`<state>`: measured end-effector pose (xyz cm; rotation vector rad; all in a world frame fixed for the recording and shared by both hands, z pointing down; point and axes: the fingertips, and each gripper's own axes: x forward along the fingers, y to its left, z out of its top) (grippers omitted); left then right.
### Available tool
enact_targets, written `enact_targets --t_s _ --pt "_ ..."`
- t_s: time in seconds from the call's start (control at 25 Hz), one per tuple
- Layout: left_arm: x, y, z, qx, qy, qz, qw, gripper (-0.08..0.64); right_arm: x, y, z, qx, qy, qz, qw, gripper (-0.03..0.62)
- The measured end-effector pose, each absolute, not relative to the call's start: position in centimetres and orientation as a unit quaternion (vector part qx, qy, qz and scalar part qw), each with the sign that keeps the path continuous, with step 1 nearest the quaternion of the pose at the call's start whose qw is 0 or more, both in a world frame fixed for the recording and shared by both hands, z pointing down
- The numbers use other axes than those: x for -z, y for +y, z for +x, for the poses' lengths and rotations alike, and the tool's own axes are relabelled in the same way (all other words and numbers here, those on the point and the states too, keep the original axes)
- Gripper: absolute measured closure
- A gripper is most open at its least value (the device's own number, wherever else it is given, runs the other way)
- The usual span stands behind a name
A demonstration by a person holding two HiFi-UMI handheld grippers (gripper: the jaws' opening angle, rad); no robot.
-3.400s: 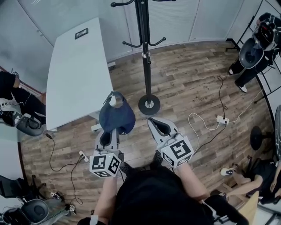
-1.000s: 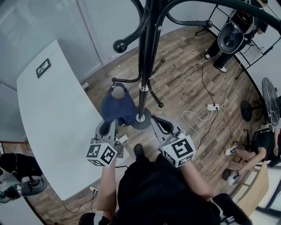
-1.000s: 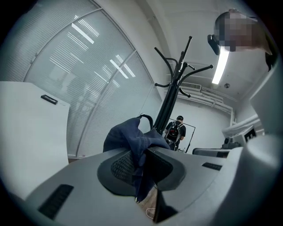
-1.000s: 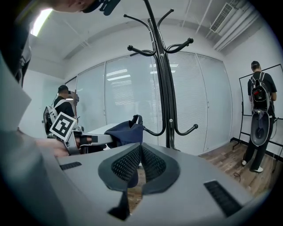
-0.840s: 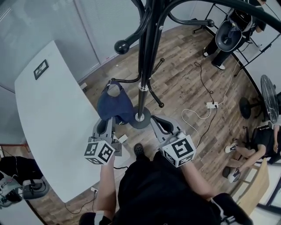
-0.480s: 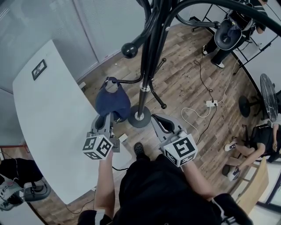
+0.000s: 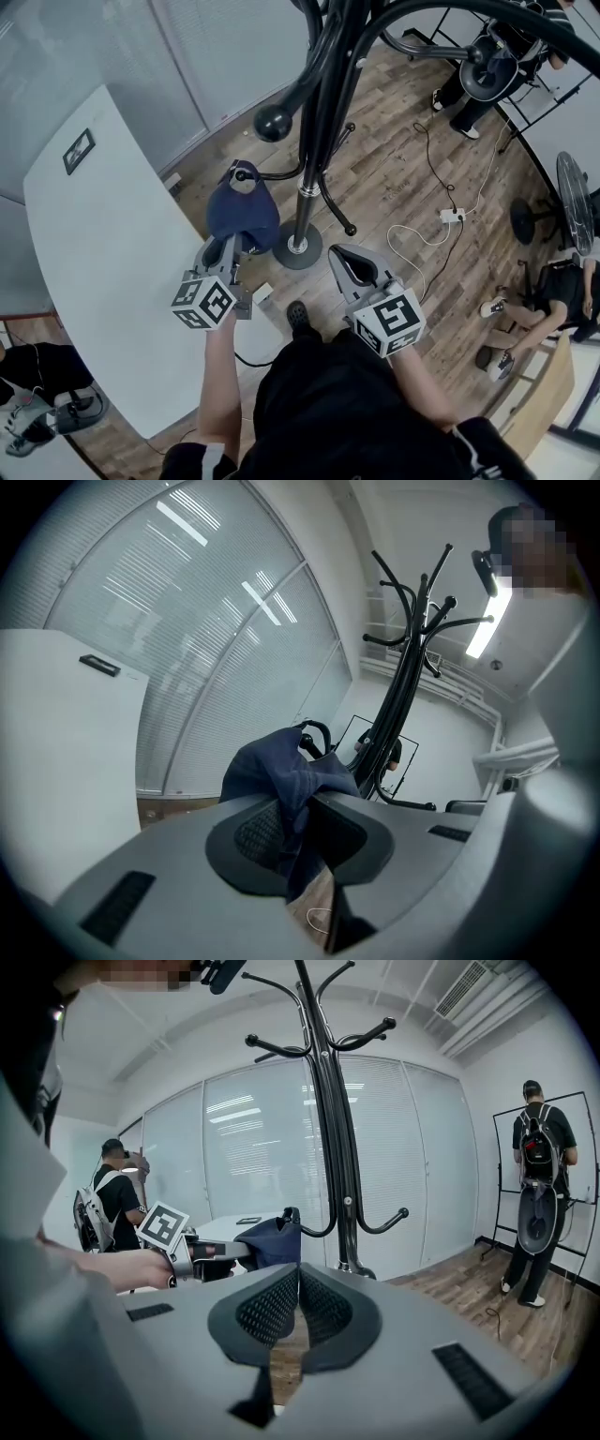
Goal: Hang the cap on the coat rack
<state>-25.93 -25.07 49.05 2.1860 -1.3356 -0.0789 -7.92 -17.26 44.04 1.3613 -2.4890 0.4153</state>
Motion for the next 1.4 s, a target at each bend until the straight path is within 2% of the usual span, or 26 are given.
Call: enact_targets --t_s 0.72,1.04,1.4 --pt "-51.8 -26.5 -22.6 -0.016 -0.447 0.834 0.324 0.495 -44.7 -17.1 -6.5 -0.159 -0.850 0.481 0.144 0.560" --pt "-52.9 -26.3 -20.1 -0.067 -0.422 0.850 0.307 0.495 -45.0 -16.4 -5.5 -0.163 -0.842 0.494 0.143 0.560" --pt "-53.7 -26.0 -19.3 -0.090 -0.414 0.848 0.318 0.491 -44.5 -16.4 -4.9 -0.163 -0.838 0.502 0.140 0.560"
